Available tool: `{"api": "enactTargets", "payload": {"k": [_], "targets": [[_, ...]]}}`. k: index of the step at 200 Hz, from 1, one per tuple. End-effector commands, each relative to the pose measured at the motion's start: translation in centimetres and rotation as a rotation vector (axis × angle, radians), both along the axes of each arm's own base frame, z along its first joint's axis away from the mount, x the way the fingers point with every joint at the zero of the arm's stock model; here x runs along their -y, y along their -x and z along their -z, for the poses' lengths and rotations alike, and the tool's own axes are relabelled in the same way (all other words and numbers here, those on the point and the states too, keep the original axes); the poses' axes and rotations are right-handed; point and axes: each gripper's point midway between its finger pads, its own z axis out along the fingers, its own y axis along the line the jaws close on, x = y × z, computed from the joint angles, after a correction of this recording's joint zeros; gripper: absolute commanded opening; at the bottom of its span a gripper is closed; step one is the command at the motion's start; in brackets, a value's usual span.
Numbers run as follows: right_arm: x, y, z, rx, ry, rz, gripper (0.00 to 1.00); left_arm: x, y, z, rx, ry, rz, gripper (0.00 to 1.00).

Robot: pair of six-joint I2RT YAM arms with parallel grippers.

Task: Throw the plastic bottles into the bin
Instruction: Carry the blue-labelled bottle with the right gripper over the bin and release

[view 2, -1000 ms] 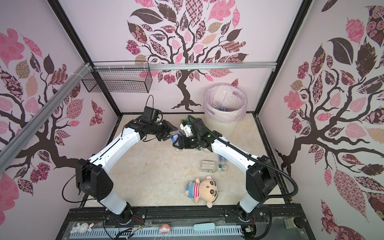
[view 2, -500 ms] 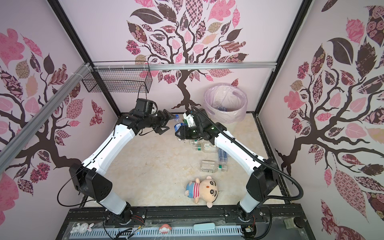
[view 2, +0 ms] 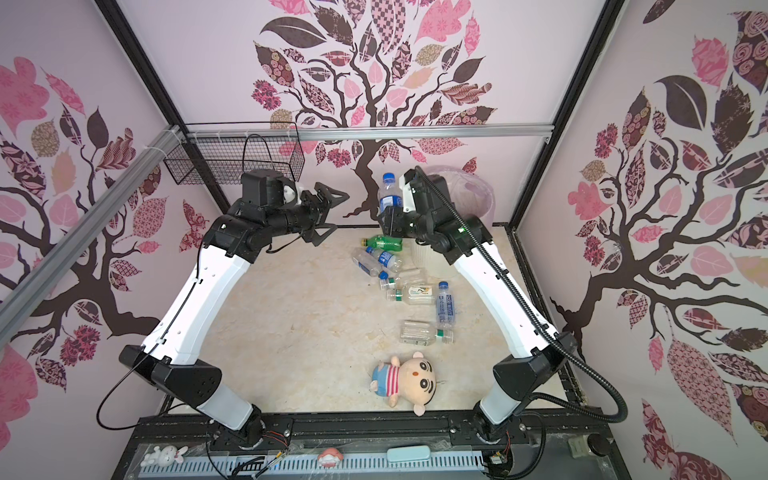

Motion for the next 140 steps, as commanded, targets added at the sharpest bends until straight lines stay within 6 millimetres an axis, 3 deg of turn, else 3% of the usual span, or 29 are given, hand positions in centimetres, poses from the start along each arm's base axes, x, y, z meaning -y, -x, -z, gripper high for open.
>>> {"api": "enactTargets", "payload": {"k": [1,28,52,73,88,105,117,140], "targets": [[3.3,-0.4,-4.6,0.134,0.079,0.132,0.47,2.0,0.2,-2.1,0.060,0.031,0.049,0.97],[6.9,0.3,-10.8,0.306,0.101,0.278,0.48,3.5,0.7,-3.0,0.073,0.049,0.083,0.97],[10.5,1.7,-15.3,0.443,0.099,0.435,0.49,4.5,1.3,-3.3,0.069,0.064,0.111,0.97],[12.6,3.3,-18.0,0.547,0.077,0.509,0.51,4.6,1.5,-3.3,0.063,0.066,0.119,0.97],[13.4,3.9,-18.7,0.596,0.073,0.543,0.52,4.5,1.7,-3.2,0.058,0.064,0.119,0.97],[14.0,2.4,-17.3,0.574,0.121,0.595,0.53,4.6,1.7,-2.9,0.047,0.061,0.125,0.97],[14.9,-0.7,-13.9,0.455,0.152,0.616,0.54,4.7,1.8,-2.7,0.033,0.064,0.127,0.97],[19.1,-6.6,-5.8,0.131,0.127,0.697,0.73,4.7,1.8,-2.4,0.021,0.067,0.131,0.97]]}}
